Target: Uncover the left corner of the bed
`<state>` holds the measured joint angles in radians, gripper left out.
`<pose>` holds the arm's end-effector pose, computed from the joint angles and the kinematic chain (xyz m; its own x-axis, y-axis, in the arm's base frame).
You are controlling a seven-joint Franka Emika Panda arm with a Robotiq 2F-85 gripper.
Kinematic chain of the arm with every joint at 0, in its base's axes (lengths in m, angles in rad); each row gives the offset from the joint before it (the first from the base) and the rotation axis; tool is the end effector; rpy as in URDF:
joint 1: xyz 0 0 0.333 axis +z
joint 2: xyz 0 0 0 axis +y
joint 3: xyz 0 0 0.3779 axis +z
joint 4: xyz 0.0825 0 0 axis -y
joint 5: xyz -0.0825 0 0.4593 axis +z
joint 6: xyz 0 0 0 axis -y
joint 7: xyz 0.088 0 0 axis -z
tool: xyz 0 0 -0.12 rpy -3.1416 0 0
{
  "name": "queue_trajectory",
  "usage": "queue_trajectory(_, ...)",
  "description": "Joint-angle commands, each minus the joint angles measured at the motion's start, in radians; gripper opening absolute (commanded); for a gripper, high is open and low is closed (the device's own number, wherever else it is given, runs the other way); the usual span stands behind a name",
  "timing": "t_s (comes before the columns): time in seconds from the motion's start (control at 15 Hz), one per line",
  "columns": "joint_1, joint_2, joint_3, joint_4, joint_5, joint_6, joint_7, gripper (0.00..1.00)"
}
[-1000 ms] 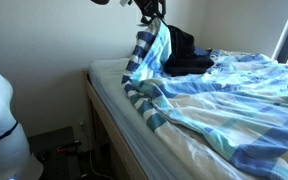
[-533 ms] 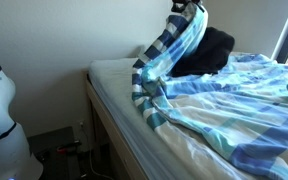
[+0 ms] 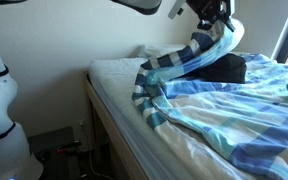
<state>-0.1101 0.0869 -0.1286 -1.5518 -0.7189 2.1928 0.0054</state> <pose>0.6909 -0.1948 0.7100 0.9074 0.1747 0.3822 -0.1378 -0.7355 0.6634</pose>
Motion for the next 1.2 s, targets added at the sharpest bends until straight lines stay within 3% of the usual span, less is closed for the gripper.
queue_trajectory(0.0,-0.001,0.029,-0.016,-0.076,-0.029,-0.010,0.117,0.04)
queue_trajectory(0.53,0.028,0.048,-0.008,-0.310,0.009,0.001,0.285,0.04)
queue_trajectory(0.8,0.033,0.043,-0.002,-0.335,0.037,-0.006,0.273,0.04)
queue_trajectory(0.87,0.035,0.042,-0.002,-0.324,0.038,-0.021,0.273,0.39)
queue_trajectory(1.0,0.030,0.032,-0.002,-0.308,0.064,-0.021,0.254,0.47)
queue_trajectory(1.13,0.028,0.015,-0.001,-0.285,0.099,-0.045,0.227,0.61)
